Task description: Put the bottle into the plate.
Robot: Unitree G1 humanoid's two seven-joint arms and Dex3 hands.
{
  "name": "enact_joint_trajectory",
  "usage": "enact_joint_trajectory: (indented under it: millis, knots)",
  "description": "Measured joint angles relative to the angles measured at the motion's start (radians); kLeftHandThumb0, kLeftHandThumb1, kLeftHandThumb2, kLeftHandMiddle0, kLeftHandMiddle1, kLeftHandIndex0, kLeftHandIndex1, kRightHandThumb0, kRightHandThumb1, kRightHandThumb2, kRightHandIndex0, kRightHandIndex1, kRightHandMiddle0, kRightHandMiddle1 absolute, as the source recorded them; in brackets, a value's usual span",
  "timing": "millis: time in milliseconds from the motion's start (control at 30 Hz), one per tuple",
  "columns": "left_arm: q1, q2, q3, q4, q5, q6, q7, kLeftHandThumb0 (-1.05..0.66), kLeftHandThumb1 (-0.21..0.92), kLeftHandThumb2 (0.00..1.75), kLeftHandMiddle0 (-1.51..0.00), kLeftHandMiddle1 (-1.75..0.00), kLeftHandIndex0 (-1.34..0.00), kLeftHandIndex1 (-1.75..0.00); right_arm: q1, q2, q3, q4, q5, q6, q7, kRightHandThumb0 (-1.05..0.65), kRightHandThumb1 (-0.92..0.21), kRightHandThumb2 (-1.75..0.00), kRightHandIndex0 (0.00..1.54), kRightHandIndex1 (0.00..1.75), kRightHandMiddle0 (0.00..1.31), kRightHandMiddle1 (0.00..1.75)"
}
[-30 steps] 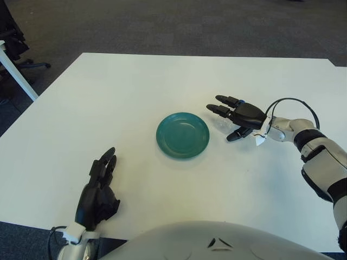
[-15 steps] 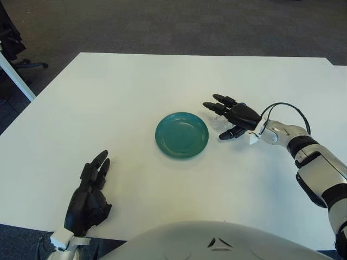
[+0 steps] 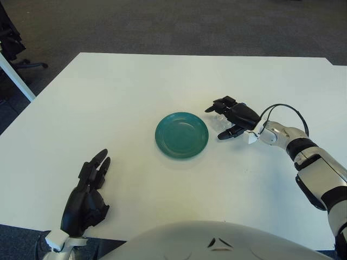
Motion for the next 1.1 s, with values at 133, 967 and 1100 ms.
enact_joint_trajectory:
  millis: [133, 967, 1100]
  knots:
    - [0.000, -0.001, 0.005, -0.001, -0.008, 0.000, -0.012, -0.89, 0.92, 1.05, -0.28, -0.01, 0.00, -0.62, 0.013, 0.000, 0.000, -0.014, -0.002, -0.012, -0.019, -0.99, -0.92, -0.36, 1.01, 1.74, 0.82, 1.74]
    - [0.002, -0.004, 0.009, -0.023, 0.011, 0.014, -0.036, -0.88, 0.92, 1.05, -0.28, 0.00, 0.00, -0.65, 0.035, -0.005, 0.031, -0.020, -0.055, -0.045, -0.156, -1.05, -0.92, -0.58, 1.27, 1.75, 1.11, 1.75]
    - [0.002, -0.005, 0.009, -0.023, 0.017, 0.016, -0.034, -0.89, 0.92, 1.05, -0.28, 0.00, 0.00, -0.65, 0.034, -0.013, 0.039, -0.031, -0.069, -0.052, -0.166, -1.05, -0.92, -0.61, 1.27, 1.75, 1.12, 1.75]
